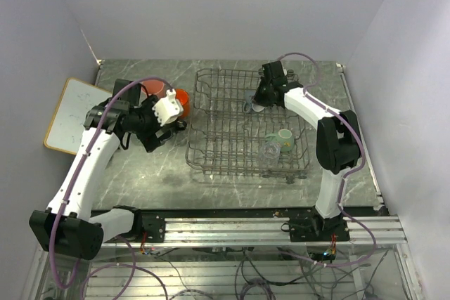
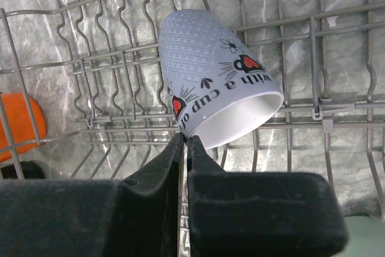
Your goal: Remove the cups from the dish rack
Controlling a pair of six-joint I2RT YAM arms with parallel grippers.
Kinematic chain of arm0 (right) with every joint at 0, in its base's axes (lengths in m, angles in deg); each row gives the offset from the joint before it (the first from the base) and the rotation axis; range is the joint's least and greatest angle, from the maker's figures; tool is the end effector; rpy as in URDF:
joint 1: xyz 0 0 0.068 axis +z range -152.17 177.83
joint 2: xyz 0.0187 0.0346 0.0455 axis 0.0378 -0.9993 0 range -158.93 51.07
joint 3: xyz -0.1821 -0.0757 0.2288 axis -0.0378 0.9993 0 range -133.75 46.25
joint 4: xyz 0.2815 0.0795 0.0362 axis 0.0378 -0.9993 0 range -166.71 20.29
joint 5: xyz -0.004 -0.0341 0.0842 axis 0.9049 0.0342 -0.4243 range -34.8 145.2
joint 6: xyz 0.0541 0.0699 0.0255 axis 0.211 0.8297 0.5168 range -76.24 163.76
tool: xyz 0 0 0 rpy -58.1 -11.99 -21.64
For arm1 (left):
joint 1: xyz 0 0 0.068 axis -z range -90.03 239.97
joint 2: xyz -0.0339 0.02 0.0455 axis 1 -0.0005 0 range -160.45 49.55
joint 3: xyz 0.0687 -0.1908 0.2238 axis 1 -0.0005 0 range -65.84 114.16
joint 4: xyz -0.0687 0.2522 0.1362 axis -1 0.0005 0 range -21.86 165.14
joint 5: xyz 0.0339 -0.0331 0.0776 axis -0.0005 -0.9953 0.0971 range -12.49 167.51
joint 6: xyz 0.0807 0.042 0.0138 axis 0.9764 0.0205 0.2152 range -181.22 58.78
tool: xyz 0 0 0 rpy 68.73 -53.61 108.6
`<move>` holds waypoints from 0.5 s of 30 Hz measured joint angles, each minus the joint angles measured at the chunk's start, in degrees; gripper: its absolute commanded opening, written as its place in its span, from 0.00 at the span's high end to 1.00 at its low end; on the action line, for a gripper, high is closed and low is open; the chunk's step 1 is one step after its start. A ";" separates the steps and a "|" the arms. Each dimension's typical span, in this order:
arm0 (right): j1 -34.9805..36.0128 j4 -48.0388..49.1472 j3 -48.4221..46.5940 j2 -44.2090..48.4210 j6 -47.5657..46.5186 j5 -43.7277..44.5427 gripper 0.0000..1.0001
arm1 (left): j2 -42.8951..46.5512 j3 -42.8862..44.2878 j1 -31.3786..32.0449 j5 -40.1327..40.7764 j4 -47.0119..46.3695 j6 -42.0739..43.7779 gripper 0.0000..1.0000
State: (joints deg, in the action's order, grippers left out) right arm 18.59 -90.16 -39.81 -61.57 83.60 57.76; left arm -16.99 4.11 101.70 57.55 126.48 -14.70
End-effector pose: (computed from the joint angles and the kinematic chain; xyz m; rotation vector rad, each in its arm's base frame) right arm 0.4851 0.1799 0.1987 0.4252 2.3999 0.4368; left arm 0.2549 -0.0818 0.3357 1.3132 2.0766 -0.1802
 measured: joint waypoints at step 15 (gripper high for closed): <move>13.73 -11.28 -12.59 4.66 -7.78 5.55 1.00 | -6.03 4.22 -20.02 -3.34 3.50 3.41 0.01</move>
State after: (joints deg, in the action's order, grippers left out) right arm 32.31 -101.44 -52.40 -56.91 75.82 63.32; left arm -23.02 8.33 81.68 54.20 129.98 -11.29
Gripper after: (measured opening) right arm 0.004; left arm 0.992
